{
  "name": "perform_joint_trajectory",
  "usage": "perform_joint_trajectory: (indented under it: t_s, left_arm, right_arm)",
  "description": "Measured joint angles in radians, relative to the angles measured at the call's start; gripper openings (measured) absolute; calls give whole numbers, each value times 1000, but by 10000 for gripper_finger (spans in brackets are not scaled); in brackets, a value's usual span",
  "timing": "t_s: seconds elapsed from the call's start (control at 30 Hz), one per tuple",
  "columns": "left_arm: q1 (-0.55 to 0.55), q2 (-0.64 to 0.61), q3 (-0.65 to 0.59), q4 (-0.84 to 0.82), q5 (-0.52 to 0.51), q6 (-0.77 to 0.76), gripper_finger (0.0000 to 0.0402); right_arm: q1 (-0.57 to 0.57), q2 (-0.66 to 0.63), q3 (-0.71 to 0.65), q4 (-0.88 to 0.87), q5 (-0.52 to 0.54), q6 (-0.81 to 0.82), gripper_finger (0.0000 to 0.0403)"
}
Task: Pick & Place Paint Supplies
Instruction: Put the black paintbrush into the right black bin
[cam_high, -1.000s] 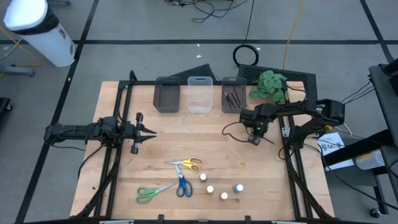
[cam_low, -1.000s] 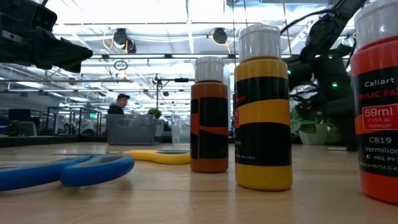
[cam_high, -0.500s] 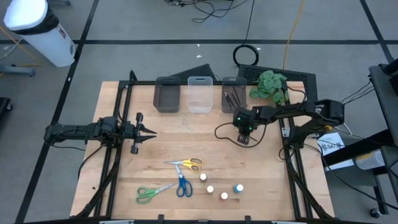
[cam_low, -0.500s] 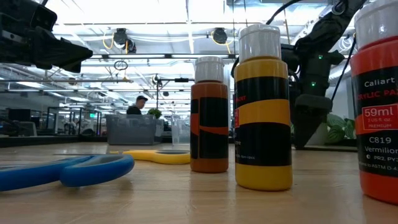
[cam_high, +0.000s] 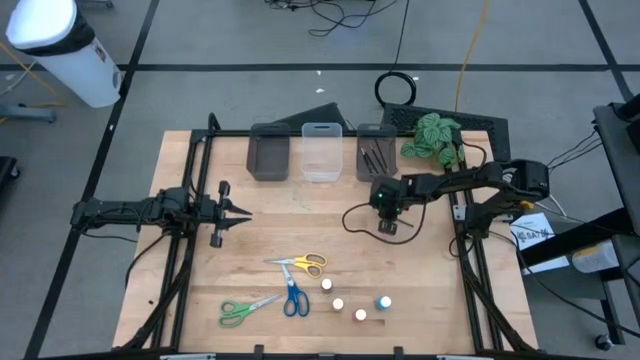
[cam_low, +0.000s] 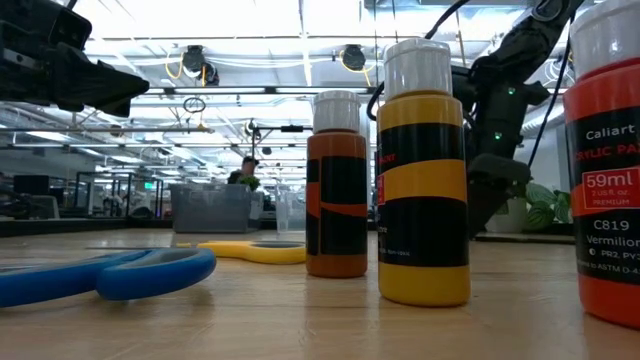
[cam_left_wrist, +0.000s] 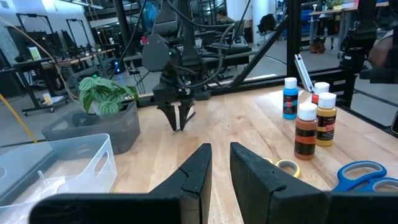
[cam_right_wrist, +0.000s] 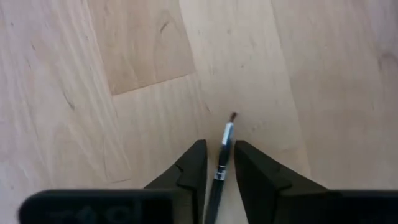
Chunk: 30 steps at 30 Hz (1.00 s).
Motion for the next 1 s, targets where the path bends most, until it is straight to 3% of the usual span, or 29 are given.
perform_joint_trajectory:
  t_s: [0.2,0.53,0.8,1.0]
  left_arm:
    - [0,0,0,0,0,0,72]
    - [0,0,0,0,0,0,72]
    - [0,0,0,0,0,0,72]
    - [0,0,0,0,0,0,72]
  right_arm:
    - [-1,-2,-56,0,4,2,10]
    - [11,-6,-96,44,62,-3,4]
    - [57,-69,-101,277,82,7,2]
    - [60,-174,-107,412,20,26,1]
